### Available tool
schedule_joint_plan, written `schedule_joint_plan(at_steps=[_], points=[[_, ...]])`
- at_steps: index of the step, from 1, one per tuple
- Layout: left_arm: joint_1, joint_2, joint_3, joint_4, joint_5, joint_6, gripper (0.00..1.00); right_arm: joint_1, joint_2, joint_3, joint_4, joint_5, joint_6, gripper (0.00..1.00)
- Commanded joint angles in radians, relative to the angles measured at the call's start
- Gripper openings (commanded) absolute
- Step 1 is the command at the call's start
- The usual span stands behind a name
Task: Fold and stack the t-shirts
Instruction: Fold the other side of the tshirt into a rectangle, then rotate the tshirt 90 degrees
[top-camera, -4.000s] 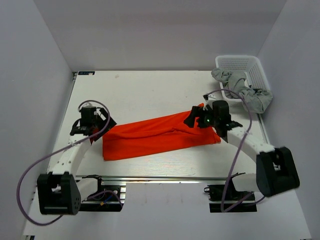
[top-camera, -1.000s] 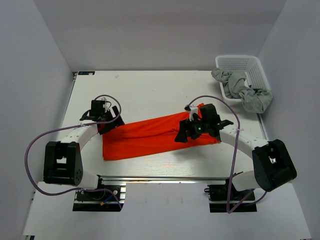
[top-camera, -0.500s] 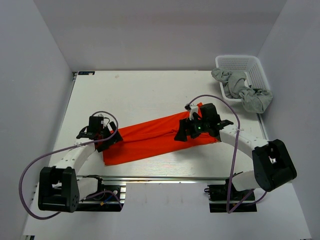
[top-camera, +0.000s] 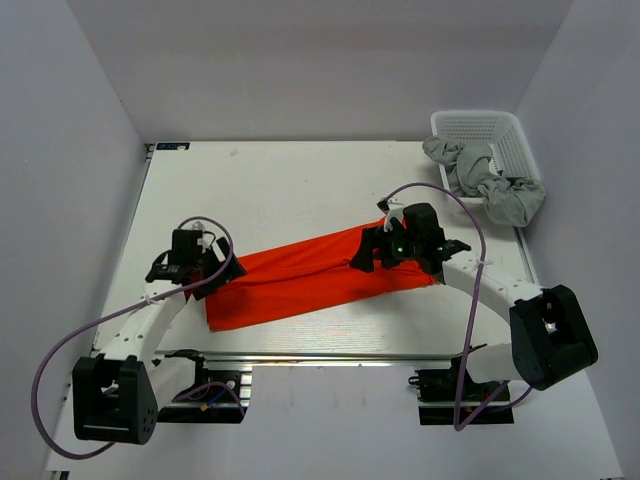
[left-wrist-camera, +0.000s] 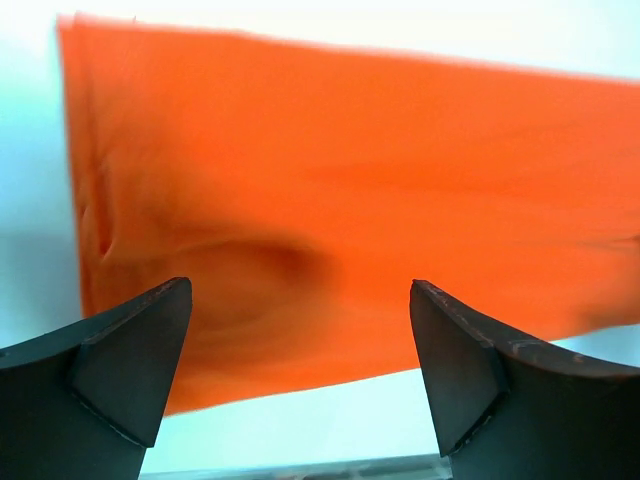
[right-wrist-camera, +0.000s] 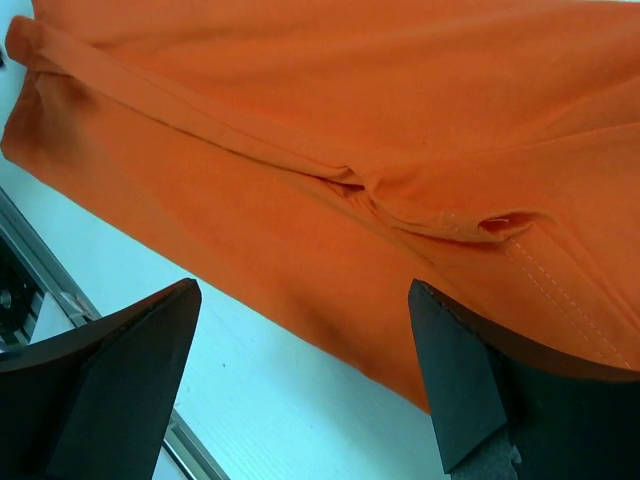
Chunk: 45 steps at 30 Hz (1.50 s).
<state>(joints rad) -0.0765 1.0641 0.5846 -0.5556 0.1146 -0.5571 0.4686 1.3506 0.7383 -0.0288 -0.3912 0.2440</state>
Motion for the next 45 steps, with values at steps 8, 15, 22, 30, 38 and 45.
schedule_joint_plan(at_steps=[8, 15, 22, 30, 38, 45], points=[[-0.005, 0.15, 0.11, 0.218, 0.1, 0.048, 1.0, -0.005, -0.015, -0.008, 0.043, 0.064, 0.066, 0.9], [-0.005, 0.202, 0.045, 0.185, 0.122, 0.048, 1.0, -0.013, 0.039, -0.007, -0.049, 0.284, 0.204, 0.9], [-0.005, -0.011, -0.193, 0.096, 0.154, -0.03, 1.0, -0.042, 0.143, -0.039, -0.043, 0.318, 0.356, 0.9], [-0.005, -0.012, -0.267, 0.086, 0.223, -0.056, 1.0, -0.065, 0.316, 0.039, -0.031, 0.264, 0.367, 0.9], [-0.048, -0.041, -0.256, 0.126, 0.407, -0.034, 1.0, -0.09, 0.646, 0.343, -0.007, 0.112, 0.338, 0.9], [-0.149, -0.042, -0.085, 0.085, 0.552, 0.088, 1.0, -0.097, 0.945, 0.91, -0.297, 0.181, 0.095, 0.9]])
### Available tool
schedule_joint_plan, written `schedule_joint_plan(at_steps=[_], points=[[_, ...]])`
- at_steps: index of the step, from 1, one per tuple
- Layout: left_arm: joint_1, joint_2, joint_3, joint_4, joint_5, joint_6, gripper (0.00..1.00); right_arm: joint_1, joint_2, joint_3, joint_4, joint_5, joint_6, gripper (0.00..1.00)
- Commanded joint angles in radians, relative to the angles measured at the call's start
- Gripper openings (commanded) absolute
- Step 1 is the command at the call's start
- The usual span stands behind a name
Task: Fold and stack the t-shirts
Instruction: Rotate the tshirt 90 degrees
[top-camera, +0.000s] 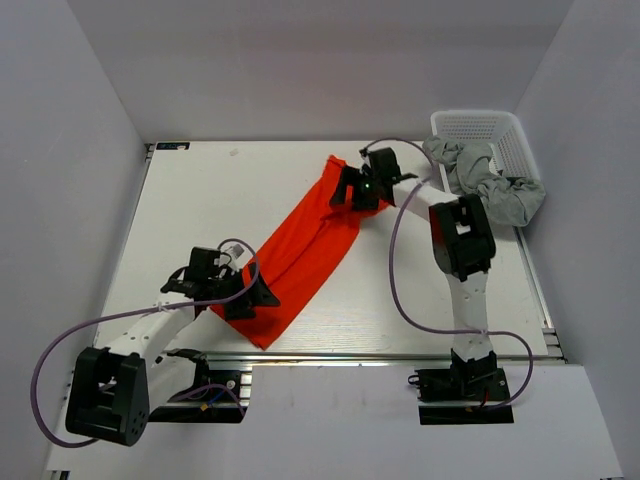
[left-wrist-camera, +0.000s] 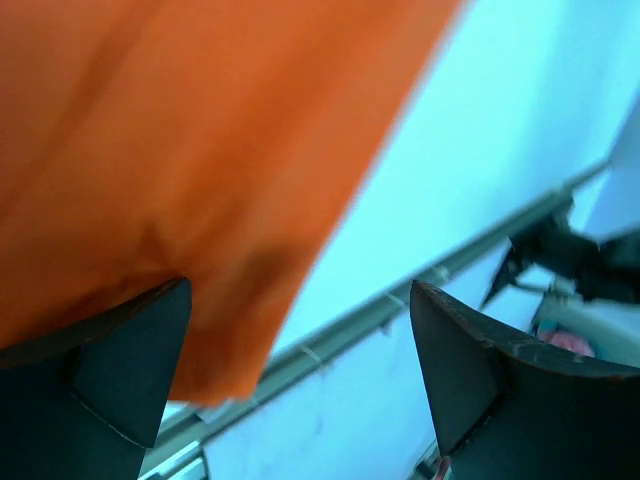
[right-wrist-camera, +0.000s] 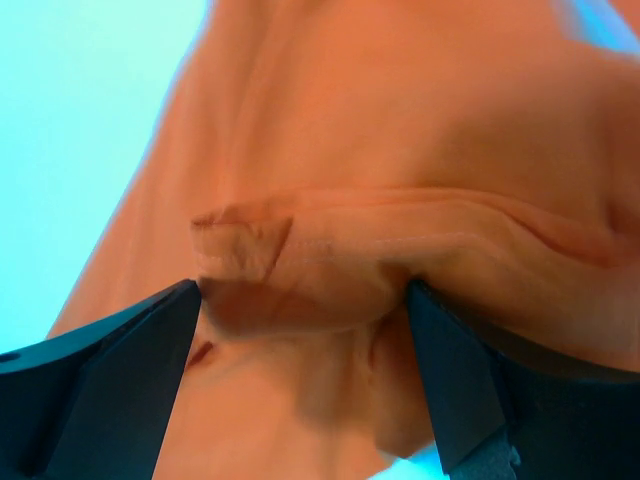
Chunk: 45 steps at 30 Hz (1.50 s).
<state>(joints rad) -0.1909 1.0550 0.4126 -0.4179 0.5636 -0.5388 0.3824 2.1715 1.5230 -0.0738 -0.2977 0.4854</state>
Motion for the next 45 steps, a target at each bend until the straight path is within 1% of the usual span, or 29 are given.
schedule_joint_plan(at_steps=[1, 3, 4, 5, 6, 8, 9, 11, 12, 14, 17, 21, 22, 23, 24, 25, 28, 30, 31, 33, 34, 35, 37, 38, 39, 40, 42, 43, 45], points=[[-0.035, -0.07, 0.107, -0.053, 0.113, 0.08, 1.0, -0.011, 0.187, 0.27, -0.38, 0.097, -0.236, 0.9], [-0.059, -0.095, 0.165, -0.053, 0.099, 0.103, 1.0, -0.013, 0.192, 0.301, -0.42, 0.115, -0.29, 0.9], [-0.059, -0.095, 0.179, -0.053, 0.072, 0.103, 1.0, -0.014, 0.154, 0.29, -0.417, 0.112, -0.36, 0.9], [-0.07, -0.095, 0.19, -0.021, 0.041, 0.103, 1.0, -0.014, 0.131, 0.281, -0.414, 0.115, -0.392, 0.9], [-0.07, -0.083, 0.204, -0.001, 0.001, 0.103, 1.0, -0.013, 0.088, 0.272, -0.403, 0.098, -0.428, 0.9], [-0.082, -0.032, 0.222, 0.049, -0.016, 0.115, 1.0, -0.013, -0.013, 0.221, -0.359, 0.103, -0.479, 0.9], [-0.091, 0.0, 0.253, 0.059, -0.057, 0.132, 1.0, -0.013, -0.036, 0.203, -0.357, 0.085, -0.519, 0.9], [-0.104, 0.106, 0.281, 0.07, -0.1, 0.157, 1.0, -0.013, -0.094, 0.187, -0.342, 0.068, -0.513, 0.9], [-0.114, 0.143, 0.316, 0.051, -0.169, 0.177, 1.0, -0.014, -0.105, 0.181, -0.345, 0.045, -0.505, 0.9], [-0.127, 0.248, 0.36, 0.032, -0.241, 0.189, 1.0, -0.01, -0.124, 0.177, -0.362, 0.046, -0.472, 0.9], [-0.149, 0.333, 0.382, -0.007, -0.266, 0.2, 0.98, -0.013, -0.121, 0.167, -0.379, 0.1, -0.391, 0.9], [-0.199, 0.333, 0.327, 0.004, -0.257, 0.186, 0.88, -0.016, -0.072, 0.18, -0.432, 0.192, -0.285, 0.9], [-0.208, 0.344, 0.312, 0.004, -0.257, 0.163, 0.83, -0.017, -0.058, 0.227, -0.449, 0.216, -0.271, 0.9], [-0.226, 0.344, 0.284, 0.004, -0.257, 0.149, 0.79, -0.019, -0.04, 0.25, -0.461, 0.221, -0.263, 0.9], [-0.235, 0.365, 0.273, 0.004, -0.257, 0.149, 0.77, -0.022, 0.009, 0.314, -0.503, 0.226, -0.237, 0.9], [-0.245, 0.381, 0.273, -0.027, -0.257, 0.128, 0.73, -0.022, 0.026, 0.331, -0.511, 0.224, -0.237, 0.9], [-0.291, 0.448, 0.236, -0.036, -0.257, 0.108, 0.7, -0.028, 0.102, 0.402, -0.52, 0.206, -0.228, 0.9], [-0.326, 0.491, 0.236, -0.045, -0.232, 0.108, 0.7, -0.033, 0.152, 0.446, -0.523, 0.2, -0.228, 0.9], [-0.338, 0.502, 0.245, -0.045, -0.232, 0.108, 0.69, -0.034, 0.216, 0.488, -0.526, 0.193, -0.232, 0.9], [-0.386, 0.531, 0.265, -0.065, -0.197, 0.099, 0.69, -0.046, 0.263, 0.563, -0.518, 0.135, -0.272, 0.9], [-0.403, 0.531, 0.287, -0.065, -0.139, 0.086, 0.72, -0.048, 0.342, 0.622, -0.524, 0.128, -0.283, 0.9], [-0.418, 0.545, 0.301, -0.065, -0.099, 0.086, 0.79, -0.051, 0.367, 0.699, -0.532, 0.105, -0.283, 0.9], [-0.473, 0.559, 0.36, -0.065, -0.039, 0.077, 0.81, -0.063, 0.422, 0.746, -0.503, 0.088, -0.291, 0.9], [-0.495, 0.571, 0.385, -0.065, -0.039, 0.077, 0.86, -0.065, 0.445, 0.764, -0.468, 0.068, -0.278, 0.9], [-0.516, 0.583, 0.415, -0.085, -0.06, 0.077, 0.88, -0.068, 0.456, 0.758, -0.404, 0.052, -0.278, 0.9], [-0.55, 0.602, 0.486, -0.097, -0.074, 0.077, 0.88, -0.071, 0.459, 0.752, -0.374, 0.036, -0.269, 0.9], [-0.584, 0.681, 0.59, -0.107, -0.019, 0.109, 0.96, -0.07, 0.485, 0.779, -0.315, 0.014, -0.265, 0.9], [-0.625, 0.707, 0.629, -0.096, -0.008, 0.12, 1.0, -0.071, 0.485, 0.781, -0.284, 0.017, -0.265, 0.9], [-0.672, 0.785, 0.743, -0.134, 0.002, 0.163, 1.0, -0.073, 0.479, 0.784, -0.244, 0.012, -0.272, 0.9]])
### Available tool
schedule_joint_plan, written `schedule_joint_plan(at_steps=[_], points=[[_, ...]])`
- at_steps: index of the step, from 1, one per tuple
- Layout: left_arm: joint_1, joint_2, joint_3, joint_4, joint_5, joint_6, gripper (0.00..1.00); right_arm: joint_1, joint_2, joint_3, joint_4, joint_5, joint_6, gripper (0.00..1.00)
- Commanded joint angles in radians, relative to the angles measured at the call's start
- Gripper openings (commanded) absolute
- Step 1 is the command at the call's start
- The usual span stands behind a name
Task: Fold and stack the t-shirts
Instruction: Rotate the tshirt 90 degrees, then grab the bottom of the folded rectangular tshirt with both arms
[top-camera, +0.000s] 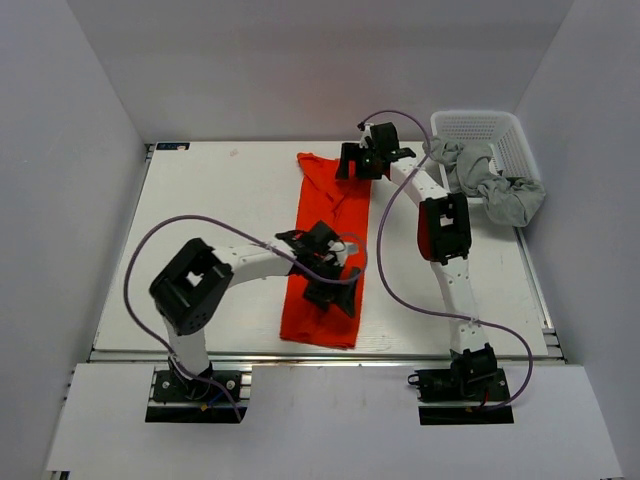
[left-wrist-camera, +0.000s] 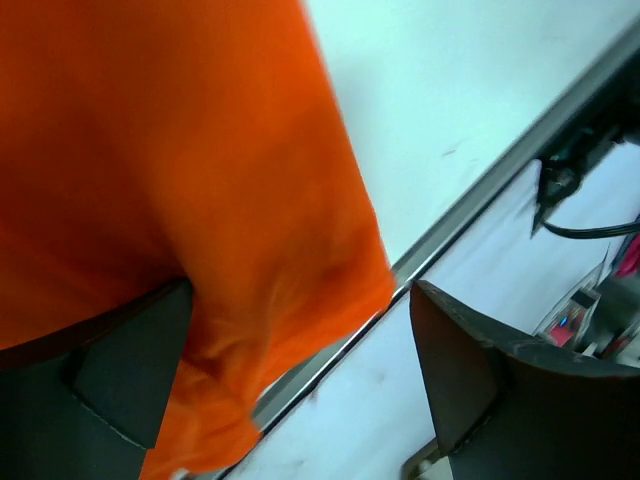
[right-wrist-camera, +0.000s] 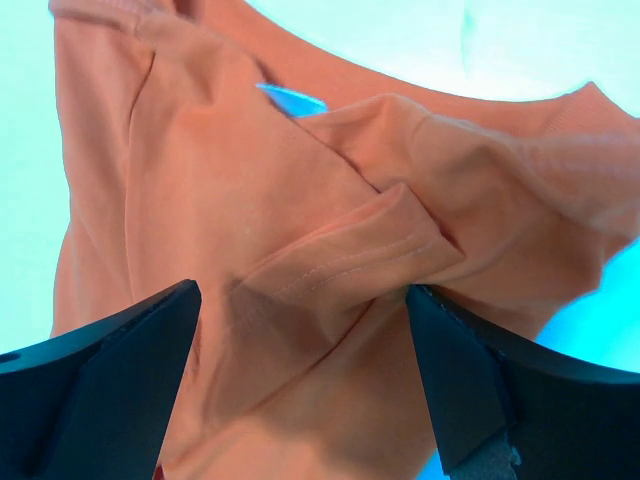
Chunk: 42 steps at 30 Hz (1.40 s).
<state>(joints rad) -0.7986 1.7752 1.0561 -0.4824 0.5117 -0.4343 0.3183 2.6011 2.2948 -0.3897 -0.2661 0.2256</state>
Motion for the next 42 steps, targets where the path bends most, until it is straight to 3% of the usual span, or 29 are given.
schedule_joint_plan(at_steps=[1, 5, 8, 12, 15, 17, 18, 20, 22, 26, 29, 33, 36, 42], points=[[-0.104, 0.082, 0.128, -0.07, 0.071, 0.074, 1.0, -0.013, 0.047, 0.023, 0.09, -0.012, -0.012, 0.9], [-0.185, 0.116, 0.241, -0.07, 0.096, 0.124, 1.0, -0.028, -0.011, 0.029, 0.107, 0.011, -0.055, 0.9], [-0.22, 0.107, 0.337, -0.09, 0.033, 0.164, 1.0, -0.053, -0.081, 0.006, 0.104, -0.016, -0.098, 0.9], [-0.234, 0.018, 0.328, -0.09, -0.059, 0.186, 1.0, -0.062, -0.228, -0.018, 0.039, -0.006, -0.16, 0.9], [-0.234, -0.106, 0.274, -0.111, -0.186, 0.168, 1.0, -0.065, -0.37, -0.142, -0.011, 0.03, -0.175, 0.9], [-0.234, -0.196, 0.182, -0.12, -0.336, 0.109, 1.0, -0.059, -0.426, -0.191, -0.066, 0.097, -0.17, 0.9], [-0.234, -0.297, 0.144, -0.12, -0.405, 0.071, 1.0, -0.059, -0.509, -0.298, -0.102, 0.119, -0.148, 0.9], [-0.208, -0.405, 0.014, -0.166, -0.6, -0.079, 1.0, -0.058, -0.602, -0.394, -0.13, 0.186, -0.134, 0.9], [-0.208, -0.514, -0.116, -0.23, -0.804, -0.281, 1.0, -0.05, -0.735, -0.617, -0.132, 0.2, -0.091, 0.9], [-0.175, -0.741, -0.278, -0.347, -0.924, -0.553, 1.0, -0.004, -0.932, -0.964, -0.081, 0.174, -0.084, 0.9], [-0.148, -0.856, -0.373, -0.398, -0.97, -0.687, 1.0, 0.14, -1.022, -1.061, -0.158, 0.249, -0.098, 0.9], [-0.126, -0.928, -0.447, -0.371, -0.98, -0.707, 1.0, 0.345, -1.122, -1.25, -0.103, 0.193, -0.065, 0.9], [-0.117, -0.928, -0.473, -0.309, -0.961, -0.669, 1.0, 0.503, -1.133, -1.282, -0.109, 0.221, -0.054, 0.9], [-0.117, -0.841, -0.476, -0.272, -0.937, -0.627, 1.0, 0.671, -1.176, -1.321, -0.043, 0.31, -0.086, 0.9]])
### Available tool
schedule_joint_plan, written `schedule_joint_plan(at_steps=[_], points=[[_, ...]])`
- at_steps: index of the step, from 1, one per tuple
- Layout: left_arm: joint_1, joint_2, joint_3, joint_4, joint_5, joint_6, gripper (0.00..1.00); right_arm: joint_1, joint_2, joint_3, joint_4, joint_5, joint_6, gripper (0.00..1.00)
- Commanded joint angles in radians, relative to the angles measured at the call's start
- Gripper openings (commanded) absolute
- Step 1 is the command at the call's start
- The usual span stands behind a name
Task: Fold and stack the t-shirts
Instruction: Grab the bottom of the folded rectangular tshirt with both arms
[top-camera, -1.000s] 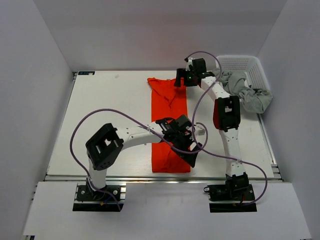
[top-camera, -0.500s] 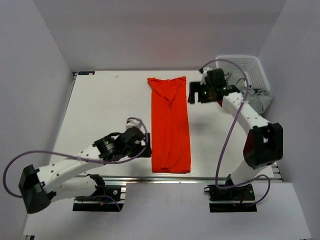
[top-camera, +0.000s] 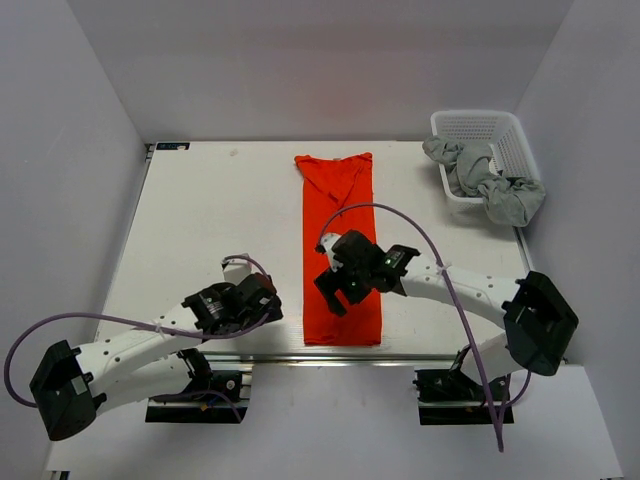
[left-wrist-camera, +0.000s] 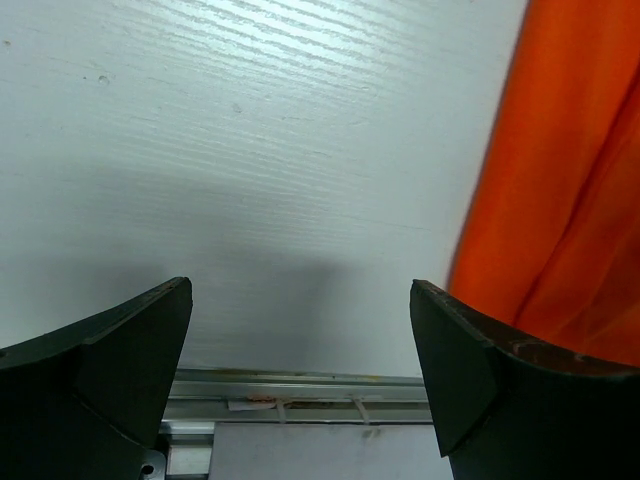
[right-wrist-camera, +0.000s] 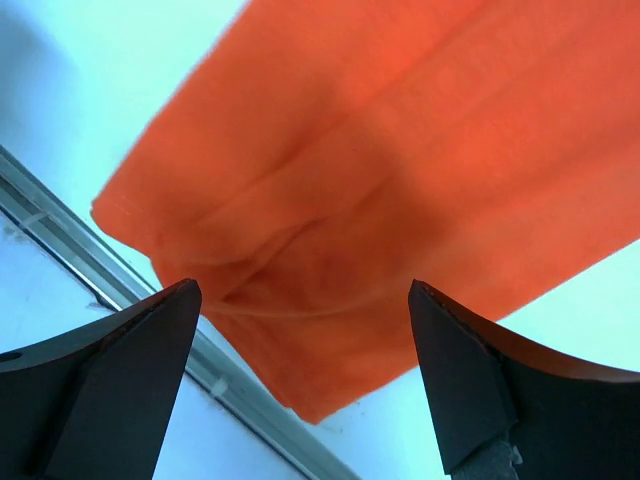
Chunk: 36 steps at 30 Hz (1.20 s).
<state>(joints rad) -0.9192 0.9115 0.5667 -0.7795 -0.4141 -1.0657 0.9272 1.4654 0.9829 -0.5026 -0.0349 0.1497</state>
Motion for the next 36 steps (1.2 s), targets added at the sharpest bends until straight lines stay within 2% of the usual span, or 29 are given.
schedule_joint_plan(at_steps=[1, 5, 11, 22, 26, 29, 32, 36], points=[[0.003, 0.033, 0.013, 0.016, -0.011, 0.004, 1.0, 0.105, -0.04, -0.013, 0.091, 0.095, -0.022, 0.9], [0.012, -0.005, 0.004, -0.013, -0.02, -0.005, 1.0, 0.209, -0.004, -0.035, 0.118, 0.132, -0.09, 0.86], [0.022, -0.072, -0.042, -0.058, -0.02, -0.051, 1.0, 0.288, 0.029, -0.058, 0.151, 0.203, -0.142, 0.86], [0.022, -0.106, -0.06, -0.069, -0.029, -0.073, 1.0, 0.329, 0.113, -0.066, 0.183, 0.302, -0.122, 0.88], [0.022, -0.106, -0.06, -0.078, -0.029, -0.073, 1.0, 0.326, 0.133, -0.066, 0.173, 0.43, -0.065, 0.86], [0.022, -0.106, -0.06, -0.078, -0.029, -0.073, 1.0, 0.321, 0.127, -0.07, 0.156, 0.492, 0.008, 0.79], [0.022, -0.106, -0.06, -0.078, -0.029, -0.082, 1.0, 0.32, 0.105, -0.088, 0.124, 0.569, 0.106, 0.63], [0.022, -0.097, -0.05, -0.078, -0.029, -0.082, 1.0, 0.317, 0.066, -0.107, 0.087, 0.575, 0.18, 0.63]])
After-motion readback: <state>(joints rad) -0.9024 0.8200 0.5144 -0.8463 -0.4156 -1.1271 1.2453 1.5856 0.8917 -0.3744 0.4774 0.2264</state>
